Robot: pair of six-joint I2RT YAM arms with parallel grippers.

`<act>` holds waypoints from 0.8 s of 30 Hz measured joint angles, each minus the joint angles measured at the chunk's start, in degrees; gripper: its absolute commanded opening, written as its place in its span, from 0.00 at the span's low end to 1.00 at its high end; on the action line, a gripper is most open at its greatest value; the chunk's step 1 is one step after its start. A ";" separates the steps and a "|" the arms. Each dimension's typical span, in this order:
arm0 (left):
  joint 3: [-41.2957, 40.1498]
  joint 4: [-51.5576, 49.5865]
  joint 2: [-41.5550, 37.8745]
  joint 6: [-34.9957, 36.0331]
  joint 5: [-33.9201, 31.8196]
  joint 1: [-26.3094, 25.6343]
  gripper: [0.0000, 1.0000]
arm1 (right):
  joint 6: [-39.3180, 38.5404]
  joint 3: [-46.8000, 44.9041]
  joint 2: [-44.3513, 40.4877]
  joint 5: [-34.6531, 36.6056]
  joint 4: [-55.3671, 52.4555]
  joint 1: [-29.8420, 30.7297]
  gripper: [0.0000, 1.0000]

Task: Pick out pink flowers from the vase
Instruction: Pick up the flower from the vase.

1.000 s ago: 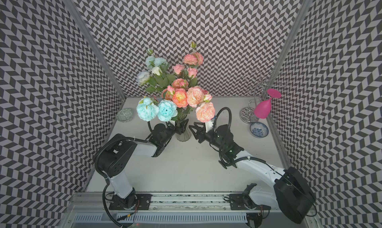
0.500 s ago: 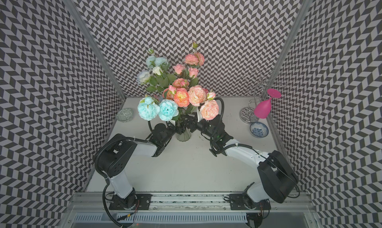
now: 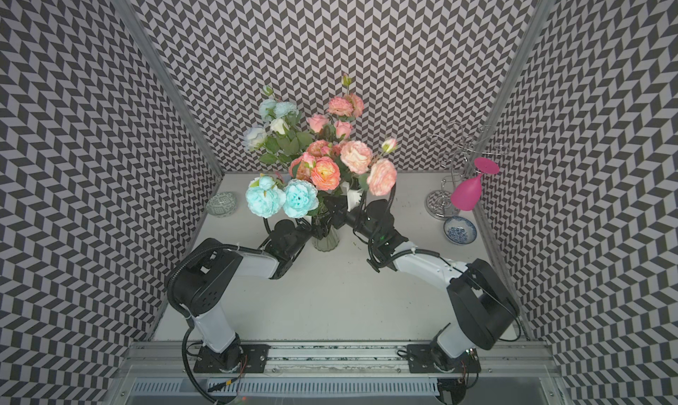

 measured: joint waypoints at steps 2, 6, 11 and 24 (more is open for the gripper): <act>0.00 -0.09 -0.02 0.13 -0.02 0.00 0.00 | -0.07 -0.04 -0.20 0.33 -0.31 -0.09 0.05; 0.00 -0.17 -0.04 0.46 -0.07 0.00 0.00 | -0.50 -1.07 -2.23 0.85 -1.86 -0.11 0.00; 0.02 -0.28 -0.04 0.87 -0.07 0.00 0.00 | -2.97 -2.69 -7.19 0.28 -5.44 -0.11 0.00; 0.02 -0.35 -0.04 1.49 -0.02 0.07 0.00 | -10.21 -5.40 -25.55 0.72 -17.20 -0.09 0.00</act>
